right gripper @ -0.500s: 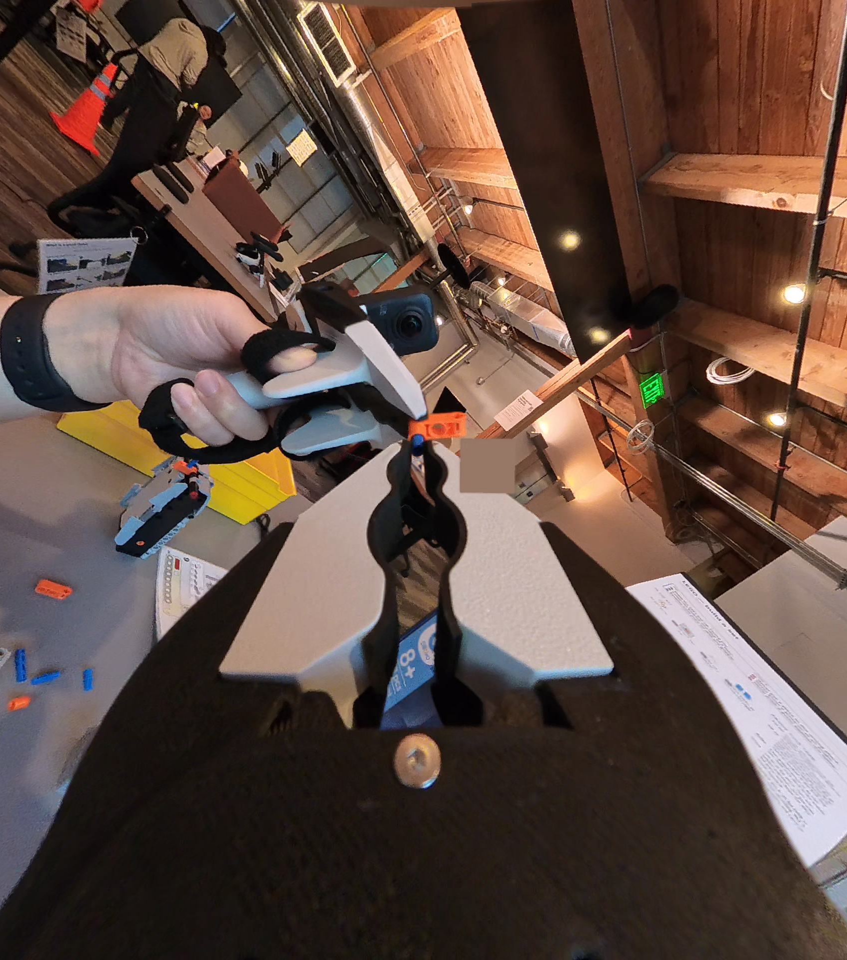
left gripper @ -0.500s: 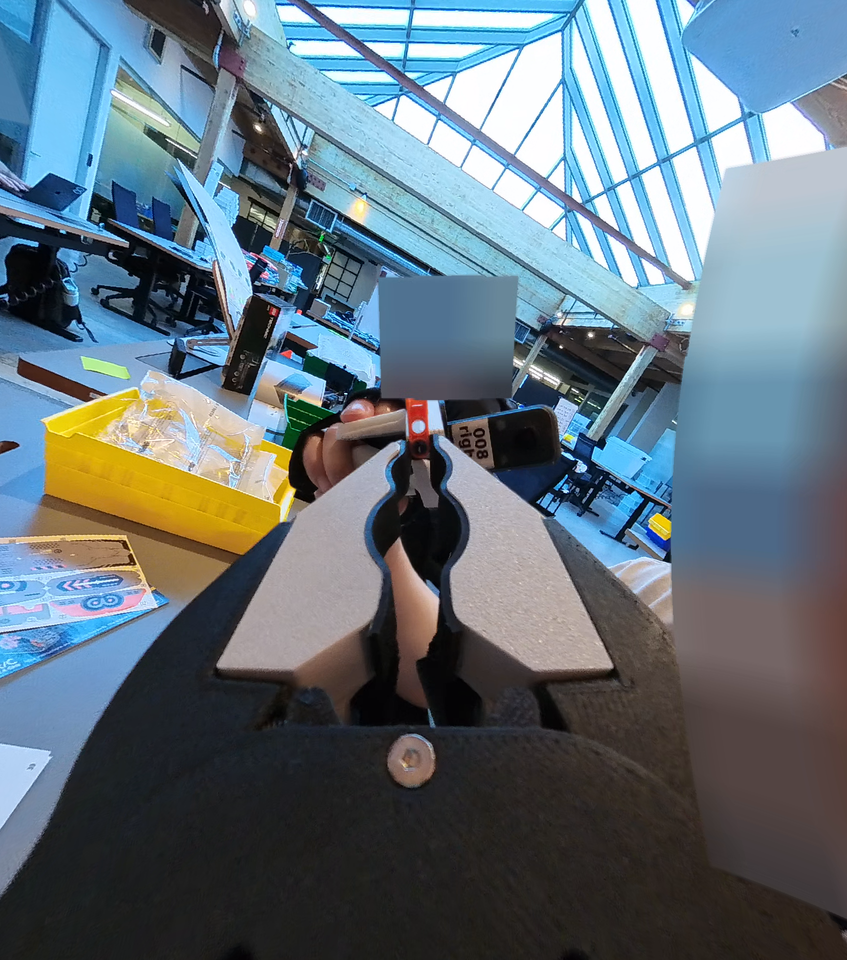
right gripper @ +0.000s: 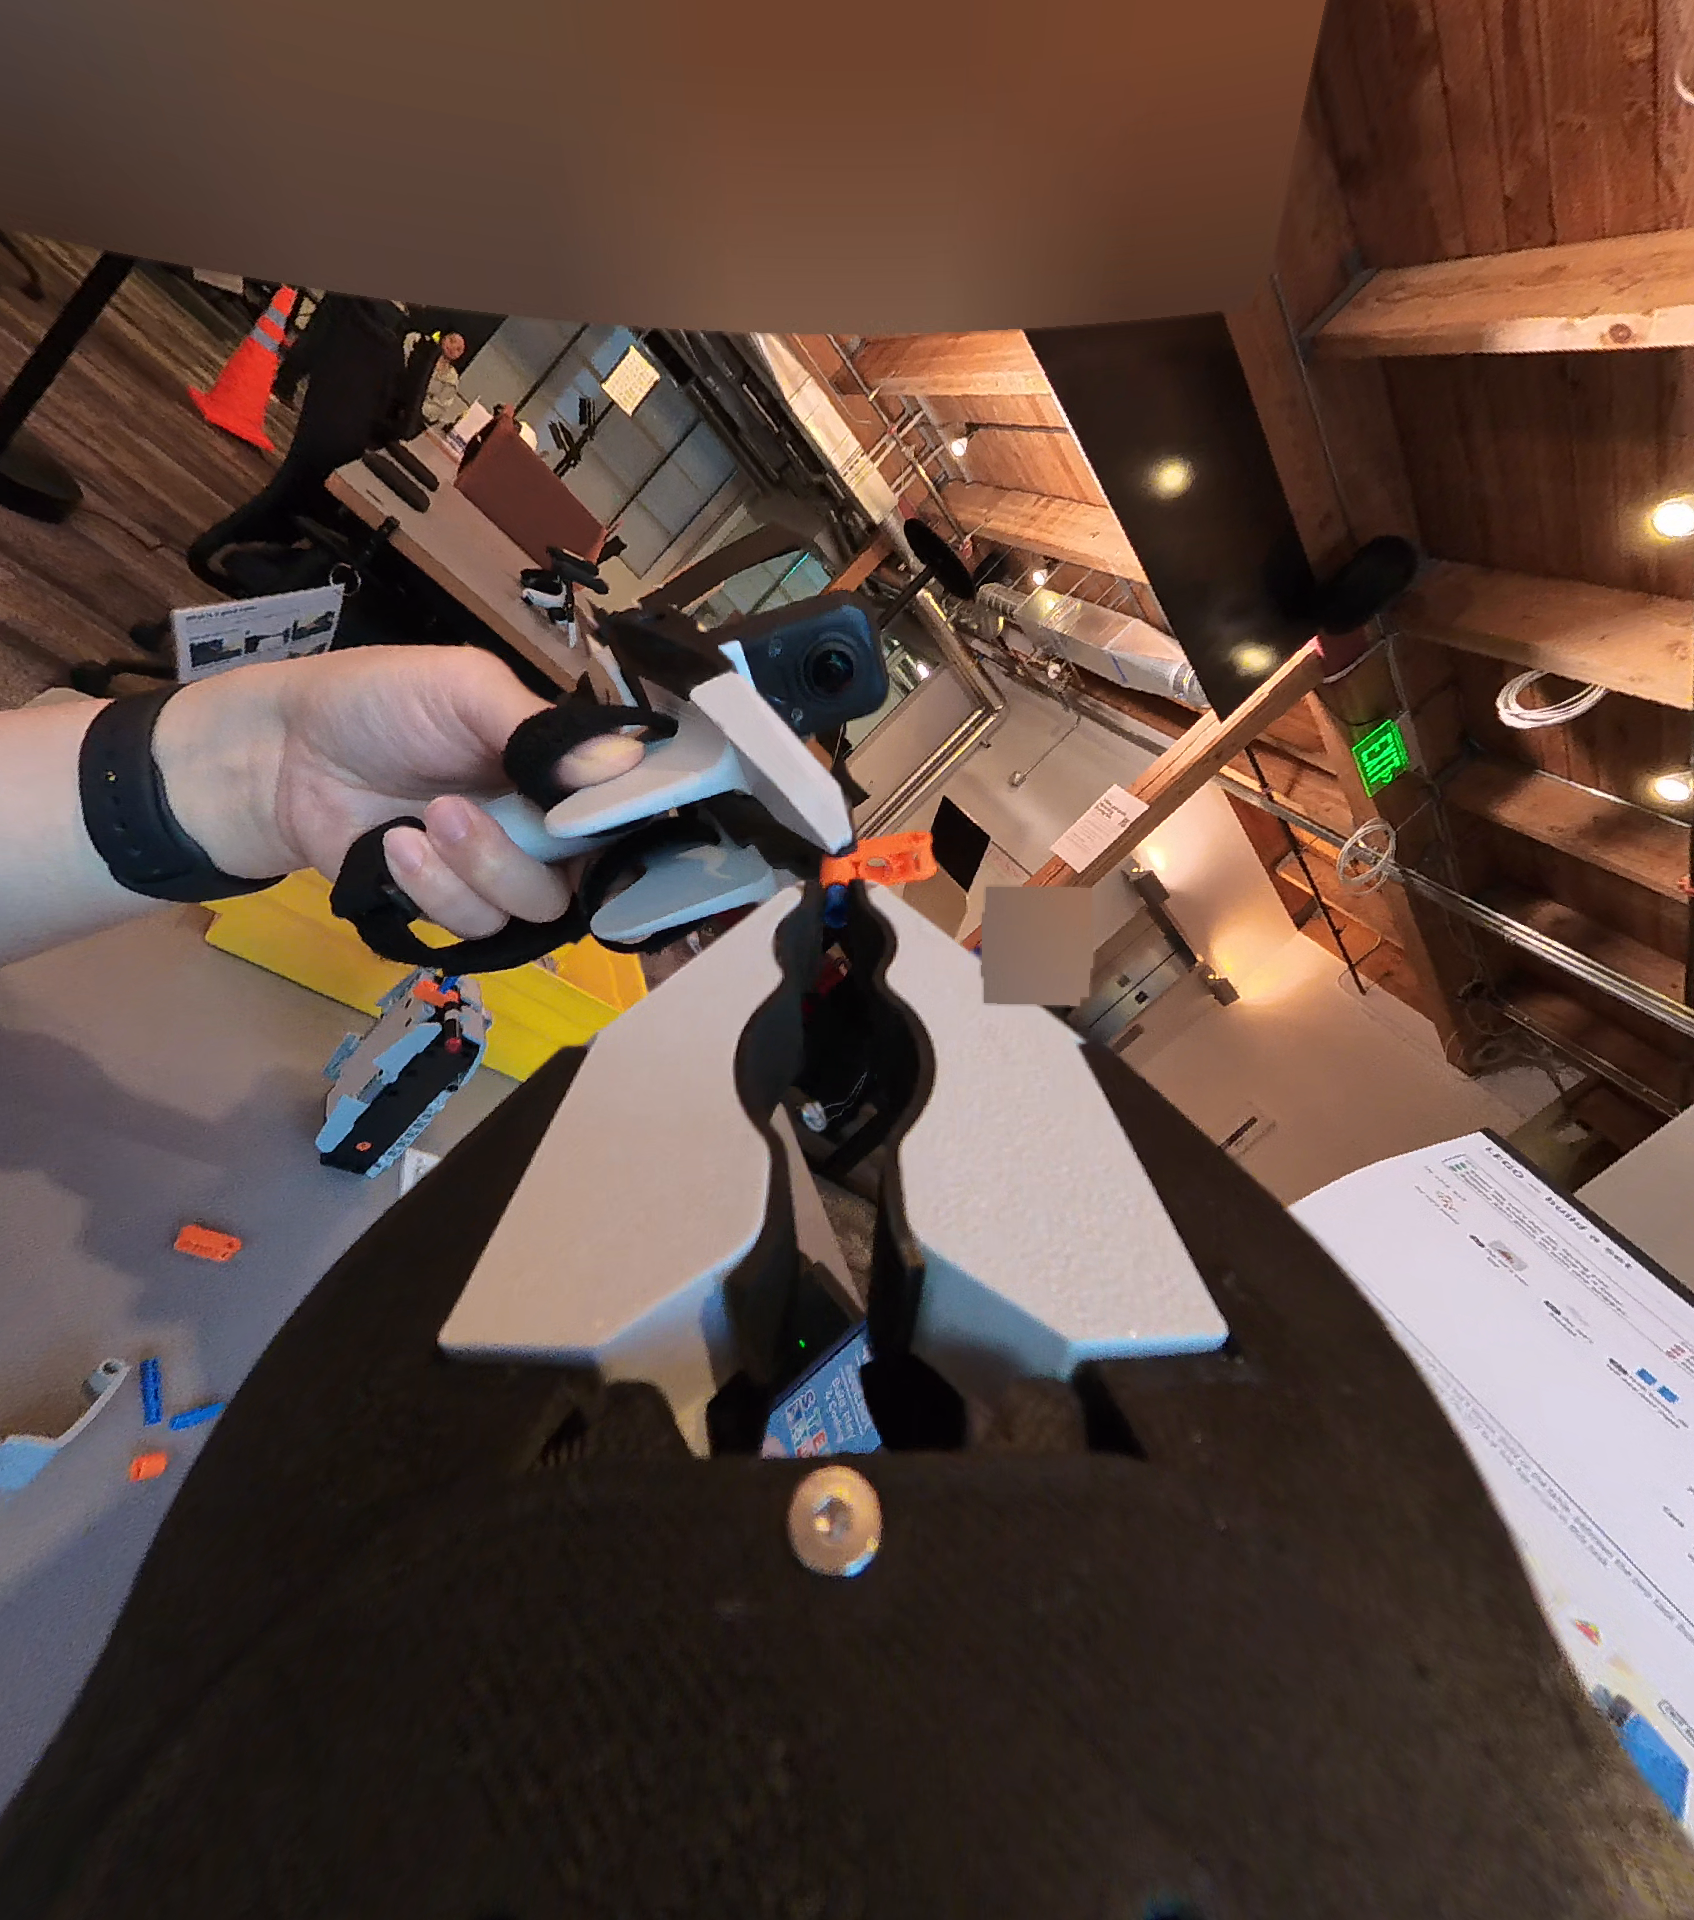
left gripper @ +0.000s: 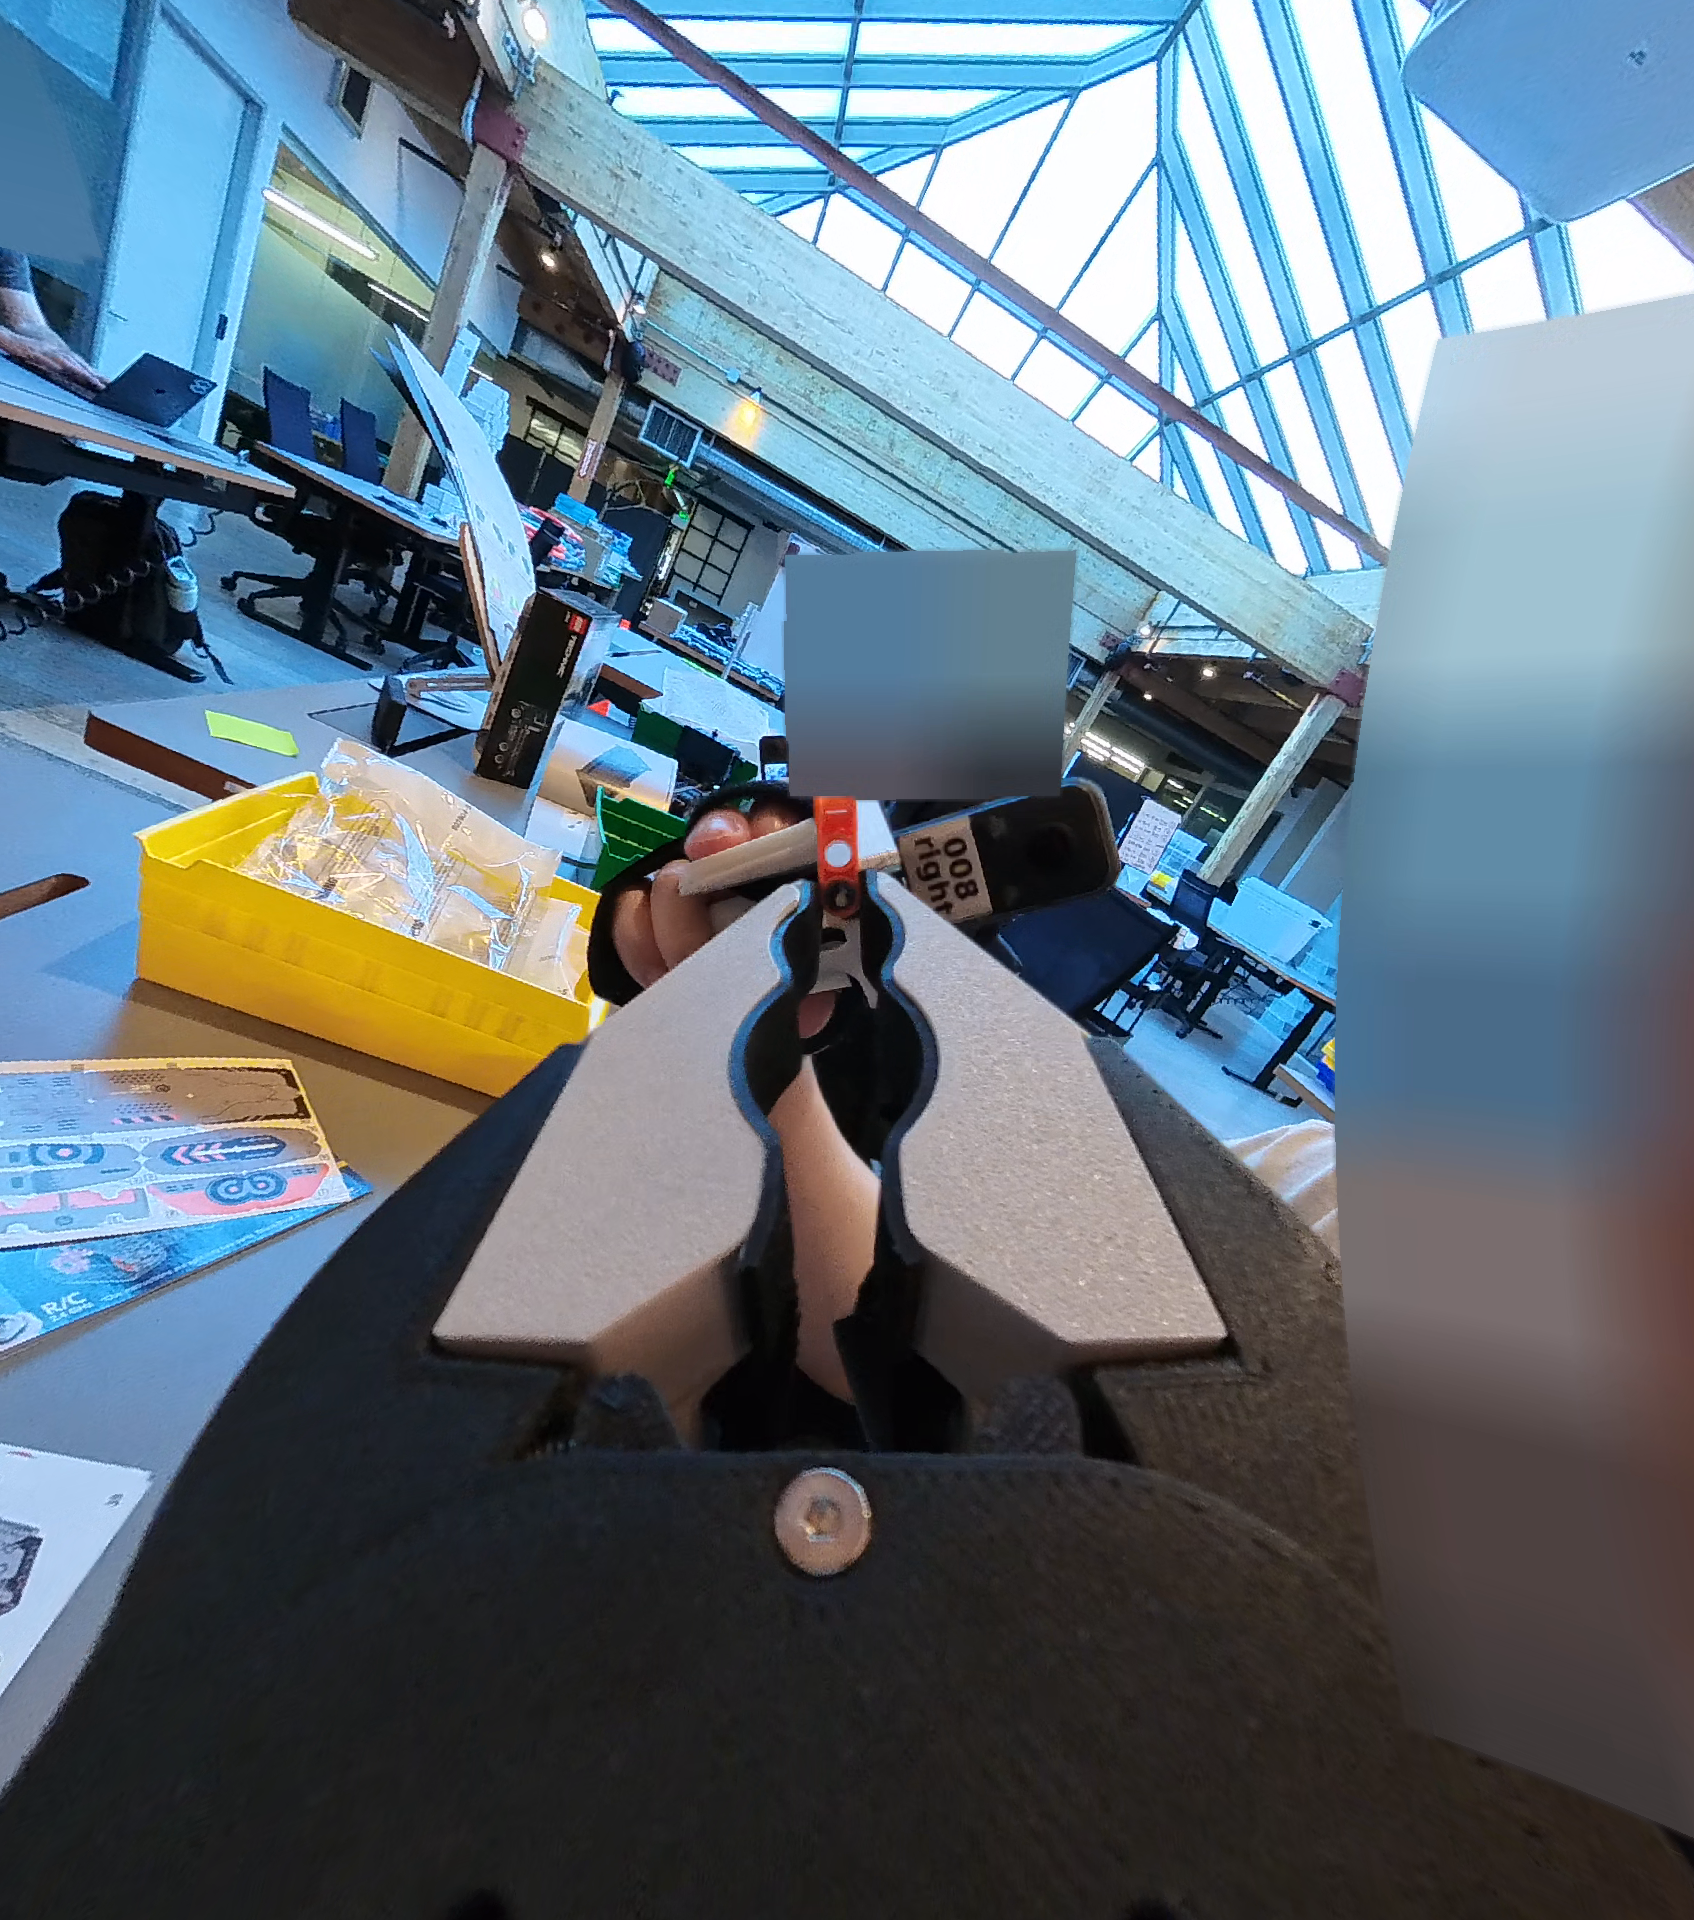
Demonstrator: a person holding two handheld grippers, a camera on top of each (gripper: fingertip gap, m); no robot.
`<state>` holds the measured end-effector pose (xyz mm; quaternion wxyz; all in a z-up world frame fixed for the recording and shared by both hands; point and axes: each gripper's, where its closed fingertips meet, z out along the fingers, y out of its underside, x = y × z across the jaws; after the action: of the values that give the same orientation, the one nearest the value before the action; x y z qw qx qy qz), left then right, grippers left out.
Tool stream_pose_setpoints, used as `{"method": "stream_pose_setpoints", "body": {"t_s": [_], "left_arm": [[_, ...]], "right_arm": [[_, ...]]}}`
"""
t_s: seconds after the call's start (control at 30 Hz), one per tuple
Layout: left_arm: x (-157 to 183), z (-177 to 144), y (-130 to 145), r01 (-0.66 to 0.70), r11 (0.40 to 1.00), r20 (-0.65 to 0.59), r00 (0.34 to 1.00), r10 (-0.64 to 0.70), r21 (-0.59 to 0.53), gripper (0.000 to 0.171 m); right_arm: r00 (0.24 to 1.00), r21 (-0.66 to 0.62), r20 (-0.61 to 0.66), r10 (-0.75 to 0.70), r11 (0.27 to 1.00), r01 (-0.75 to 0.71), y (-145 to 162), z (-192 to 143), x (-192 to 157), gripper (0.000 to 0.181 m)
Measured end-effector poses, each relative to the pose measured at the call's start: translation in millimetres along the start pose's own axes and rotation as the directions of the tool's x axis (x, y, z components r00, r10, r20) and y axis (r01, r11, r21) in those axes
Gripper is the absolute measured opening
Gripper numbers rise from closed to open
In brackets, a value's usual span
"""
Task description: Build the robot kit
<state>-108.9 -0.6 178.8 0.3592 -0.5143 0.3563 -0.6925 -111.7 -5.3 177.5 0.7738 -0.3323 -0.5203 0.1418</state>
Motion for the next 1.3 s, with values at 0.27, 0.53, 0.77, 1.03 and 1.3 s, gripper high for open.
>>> {"method": "stream_pose_setpoints", "body": {"t_s": [0.27,0.53,0.77,1.03,1.3], "left_arm": [[2,2,3,0.038,0.999,-0.035,0.999,-0.038,-0.015,0.005],[2,2,7,0.037,0.999,-0.023,0.999,-0.038,-0.025,0.005],[-1,2,4,0.026,1.0,-0.009,1.0,-0.026,-0.008,0.005],[-30,-6,7,0.015,0.998,0.099,0.995,-0.009,-0.063,0.005],[-35,-42,88,0.146,0.835,0.123,0.988,-0.095,-0.531,0.006]], "right_arm": [[0.998,-0.005,0.001,-0.057,0.998,0.057,-1,-2,-2,0.002],[0.996,-0.026,0.004,-0.093,0.995,0.093,-1,-4,-5,0.002],[0.997,-0.025,-0.014,-0.082,0.996,0.081,1,-1,-3,0.003],[0.999,-0.077,0.023,-0.029,0.997,0.031,30,4,-1,0.003],[0.941,-0.176,0.335,-0.041,0.979,0.105,32,-1,-61,0.066]]}}
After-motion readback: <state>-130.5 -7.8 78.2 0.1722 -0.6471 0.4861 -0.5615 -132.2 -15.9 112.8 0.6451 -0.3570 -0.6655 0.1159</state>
